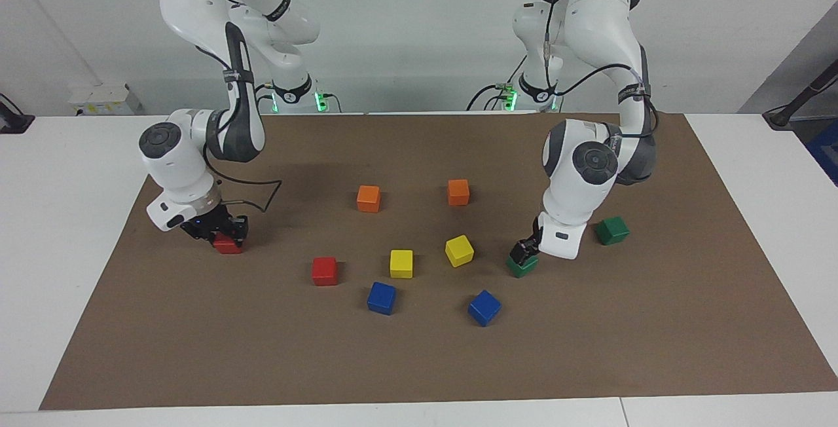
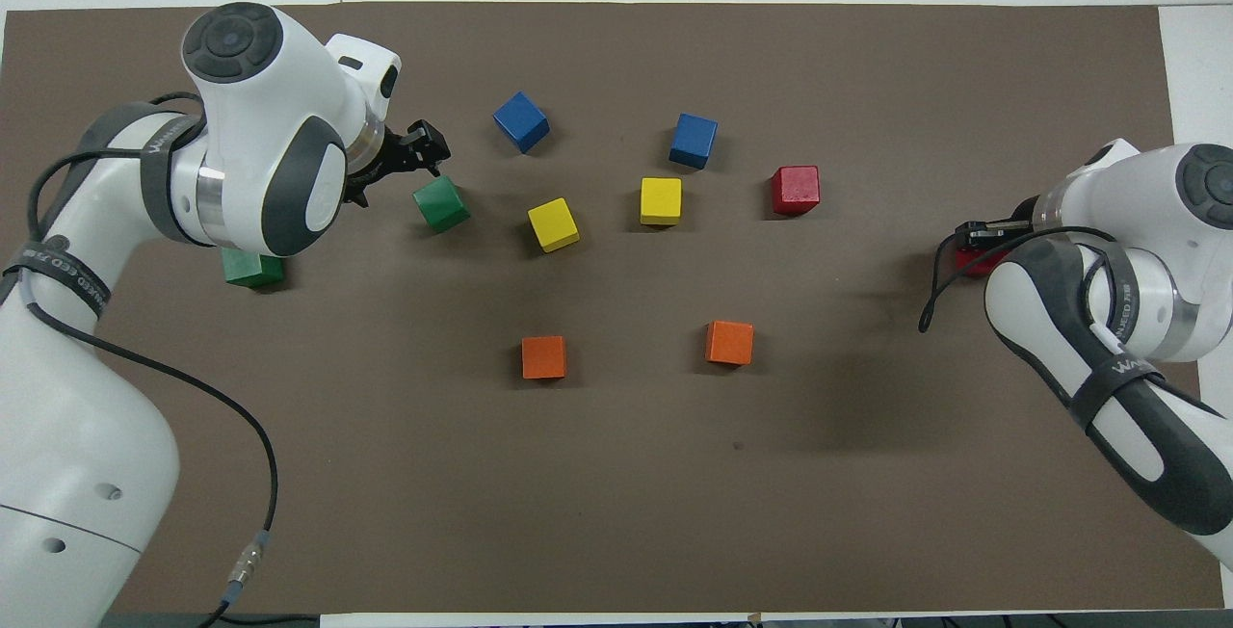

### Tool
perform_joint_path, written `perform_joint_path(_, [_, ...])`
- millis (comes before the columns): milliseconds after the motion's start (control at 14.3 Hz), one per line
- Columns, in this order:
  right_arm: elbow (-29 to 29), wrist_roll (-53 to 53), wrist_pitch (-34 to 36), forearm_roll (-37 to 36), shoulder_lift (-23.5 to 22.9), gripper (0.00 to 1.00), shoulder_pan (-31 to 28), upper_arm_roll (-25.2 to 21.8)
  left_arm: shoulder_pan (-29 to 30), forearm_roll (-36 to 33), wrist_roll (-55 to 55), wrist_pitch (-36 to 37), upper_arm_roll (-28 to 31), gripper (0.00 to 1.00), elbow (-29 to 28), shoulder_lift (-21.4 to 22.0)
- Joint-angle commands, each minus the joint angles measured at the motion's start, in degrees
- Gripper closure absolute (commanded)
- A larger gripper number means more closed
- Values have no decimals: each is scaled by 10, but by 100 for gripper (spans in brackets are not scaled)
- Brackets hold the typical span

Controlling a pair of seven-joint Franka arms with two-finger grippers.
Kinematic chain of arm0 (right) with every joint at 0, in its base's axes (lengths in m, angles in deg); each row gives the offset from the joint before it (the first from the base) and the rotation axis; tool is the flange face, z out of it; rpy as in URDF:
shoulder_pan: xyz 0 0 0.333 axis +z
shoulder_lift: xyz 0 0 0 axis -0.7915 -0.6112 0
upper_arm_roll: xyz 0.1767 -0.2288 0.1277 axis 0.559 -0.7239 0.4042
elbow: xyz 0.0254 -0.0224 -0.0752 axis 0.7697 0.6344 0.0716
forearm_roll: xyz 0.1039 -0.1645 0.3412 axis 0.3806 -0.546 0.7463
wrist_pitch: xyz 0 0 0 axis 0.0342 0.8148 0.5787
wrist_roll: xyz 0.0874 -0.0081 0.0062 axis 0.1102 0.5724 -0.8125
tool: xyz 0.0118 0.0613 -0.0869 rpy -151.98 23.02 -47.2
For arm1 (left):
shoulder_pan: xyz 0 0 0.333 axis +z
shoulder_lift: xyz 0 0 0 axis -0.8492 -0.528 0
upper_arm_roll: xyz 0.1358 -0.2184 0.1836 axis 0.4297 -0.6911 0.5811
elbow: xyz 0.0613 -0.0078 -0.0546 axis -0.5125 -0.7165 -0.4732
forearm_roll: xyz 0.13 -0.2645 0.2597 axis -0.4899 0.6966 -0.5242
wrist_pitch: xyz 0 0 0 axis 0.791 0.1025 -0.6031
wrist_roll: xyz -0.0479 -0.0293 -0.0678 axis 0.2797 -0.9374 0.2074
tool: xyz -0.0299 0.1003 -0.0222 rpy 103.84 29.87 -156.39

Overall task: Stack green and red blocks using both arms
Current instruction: 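Release the green cube and reach the left gripper to the other green cube, then grasp the second green cube with the left gripper while the right gripper reaches red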

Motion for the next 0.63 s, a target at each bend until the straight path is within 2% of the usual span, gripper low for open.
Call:
perform_joint_path(0, [-5,-16,17,8,7,0,-3,7,-12,-12,38,-38,7,0,-36,4])
perform_joint_path(140, [-55,-15,87,8,8,0,-1,11,-25,-12,59,-79,8,0,-79,13])
perform_joint_path(280, [-102,7,137,13,8,0,18,12,-25,-12,59,-95,7,0,-95,17])
perform_joint_path(560, [-137,103,129,14,0,0,101,12,-24,-12,60,-101,7,0,-102,19])
